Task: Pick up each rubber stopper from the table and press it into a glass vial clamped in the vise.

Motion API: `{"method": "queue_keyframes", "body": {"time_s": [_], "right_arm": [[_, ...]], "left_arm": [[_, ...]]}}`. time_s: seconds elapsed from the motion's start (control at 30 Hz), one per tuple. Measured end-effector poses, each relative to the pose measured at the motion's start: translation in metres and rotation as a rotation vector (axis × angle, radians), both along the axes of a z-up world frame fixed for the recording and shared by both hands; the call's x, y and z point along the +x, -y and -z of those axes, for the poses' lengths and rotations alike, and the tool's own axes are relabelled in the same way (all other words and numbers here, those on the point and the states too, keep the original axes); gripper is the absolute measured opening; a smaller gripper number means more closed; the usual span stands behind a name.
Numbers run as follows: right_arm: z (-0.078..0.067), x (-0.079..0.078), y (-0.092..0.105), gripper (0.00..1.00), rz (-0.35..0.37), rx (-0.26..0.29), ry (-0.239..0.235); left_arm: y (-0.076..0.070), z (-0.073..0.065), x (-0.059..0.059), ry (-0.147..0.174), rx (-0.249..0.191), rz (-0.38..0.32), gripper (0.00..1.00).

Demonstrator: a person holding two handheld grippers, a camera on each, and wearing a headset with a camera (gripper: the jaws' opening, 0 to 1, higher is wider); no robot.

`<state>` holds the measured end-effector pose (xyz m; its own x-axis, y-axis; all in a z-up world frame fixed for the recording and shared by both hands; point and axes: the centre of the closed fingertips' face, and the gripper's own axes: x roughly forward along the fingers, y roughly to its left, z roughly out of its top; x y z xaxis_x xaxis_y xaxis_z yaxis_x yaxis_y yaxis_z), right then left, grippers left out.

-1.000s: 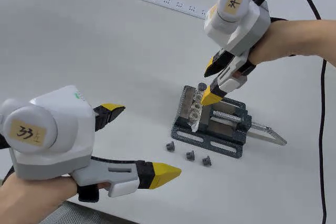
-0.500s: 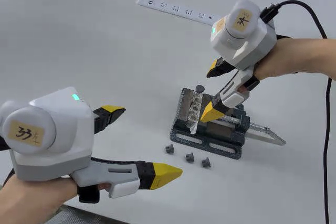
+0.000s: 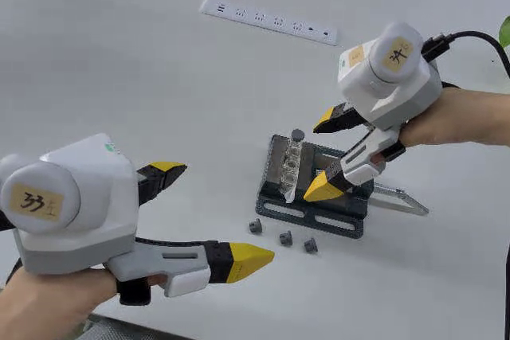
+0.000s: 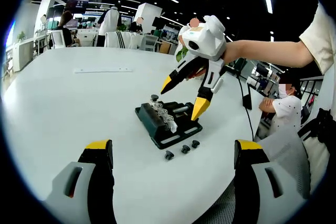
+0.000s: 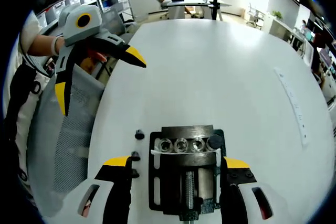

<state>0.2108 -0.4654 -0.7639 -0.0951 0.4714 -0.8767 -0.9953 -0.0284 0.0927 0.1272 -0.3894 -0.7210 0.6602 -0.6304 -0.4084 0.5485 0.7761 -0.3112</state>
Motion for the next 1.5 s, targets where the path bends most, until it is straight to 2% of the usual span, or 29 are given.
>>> {"method": "queue_keyframes", "body": {"time_s": [0.2,0.37,0.53,0.87,1.07,1.37,1.5], "right_arm": [[-0.003,-0.016,0.002,0.65,0.018,0.083,-0.001],[-0.003,-0.029,0.008,0.62,0.034,0.125,0.002],[-0.002,-0.044,0.015,0.59,0.051,0.159,-0.008],[0.011,-0.072,0.032,0.53,0.082,0.167,-0.038],[0.022,-0.082,0.038,0.45,0.090,0.171,-0.036],[0.037,-0.085,0.042,0.29,0.087,0.178,-0.024],[0.040,-0.084,0.041,0.27,0.088,0.182,-0.015]], "left_arm": [[-0.001,-0.002,0.000,0.004,0.011,0.012,0.95],[0.000,-0.003,-0.001,0.003,0.014,0.019,0.95],[-0.002,-0.003,0.000,0.000,-0.002,0.014,0.95],[0.002,-0.005,-0.001,0.002,0.004,0.040,0.95],[0.004,-0.007,-0.003,0.003,0.016,0.054,0.95],[0.006,-0.008,-0.007,-0.002,0.026,0.063,0.95],[0.008,-0.008,-0.007,-0.004,0.026,0.064,0.95]]}}
